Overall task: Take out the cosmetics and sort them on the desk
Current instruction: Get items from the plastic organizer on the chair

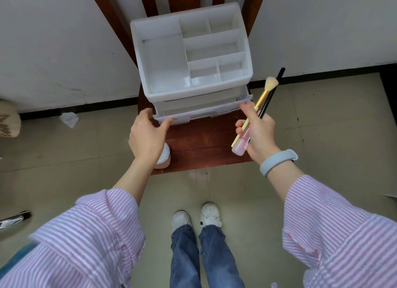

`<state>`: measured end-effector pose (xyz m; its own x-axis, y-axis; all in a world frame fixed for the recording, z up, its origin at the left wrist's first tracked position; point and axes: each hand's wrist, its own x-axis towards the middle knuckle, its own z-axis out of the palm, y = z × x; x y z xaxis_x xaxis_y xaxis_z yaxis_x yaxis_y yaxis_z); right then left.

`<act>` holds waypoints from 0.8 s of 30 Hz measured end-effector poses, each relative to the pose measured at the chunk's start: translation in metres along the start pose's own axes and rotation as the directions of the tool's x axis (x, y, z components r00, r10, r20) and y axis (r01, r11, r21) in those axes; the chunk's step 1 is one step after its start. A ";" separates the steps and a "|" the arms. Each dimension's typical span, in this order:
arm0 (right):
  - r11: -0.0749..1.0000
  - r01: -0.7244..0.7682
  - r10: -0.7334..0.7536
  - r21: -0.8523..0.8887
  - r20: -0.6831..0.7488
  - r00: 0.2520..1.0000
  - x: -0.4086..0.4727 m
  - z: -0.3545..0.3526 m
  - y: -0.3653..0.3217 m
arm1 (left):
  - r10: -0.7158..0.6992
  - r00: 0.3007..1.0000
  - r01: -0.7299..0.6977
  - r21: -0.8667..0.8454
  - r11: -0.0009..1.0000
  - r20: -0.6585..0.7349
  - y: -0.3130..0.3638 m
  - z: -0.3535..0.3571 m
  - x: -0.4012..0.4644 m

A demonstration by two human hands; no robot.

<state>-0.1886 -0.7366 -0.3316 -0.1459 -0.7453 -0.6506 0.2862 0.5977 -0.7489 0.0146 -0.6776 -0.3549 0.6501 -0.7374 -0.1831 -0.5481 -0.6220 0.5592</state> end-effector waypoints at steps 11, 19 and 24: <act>0.999 -0.043 0.043 0.013 -0.007 0.999 0.028 0.018 0.003 | -0.032 0.990 0.046 -0.099 0.994 0.137 -0.015 0.011 0.033; 0.942 -0.263 0.269 -0.210 0.001 0.963 -0.014 0.012 0.110 | -0.370 0.836 0.432 -0.071 0.899 0.405 -0.109 0.031 -0.011; 0.886 -0.290 0.361 -0.362 0.146 0.921 -0.014 0.041 0.165 | -0.362 0.842 0.448 -0.143 0.883 0.401 -0.123 0.059 -0.004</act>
<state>-0.1004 -0.6400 -0.4409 0.1070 -0.5134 -0.8514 -0.0471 0.8528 -0.5202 0.0486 -0.6140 -0.4705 0.5341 -0.5014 -0.6807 -0.1173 -0.8413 0.5276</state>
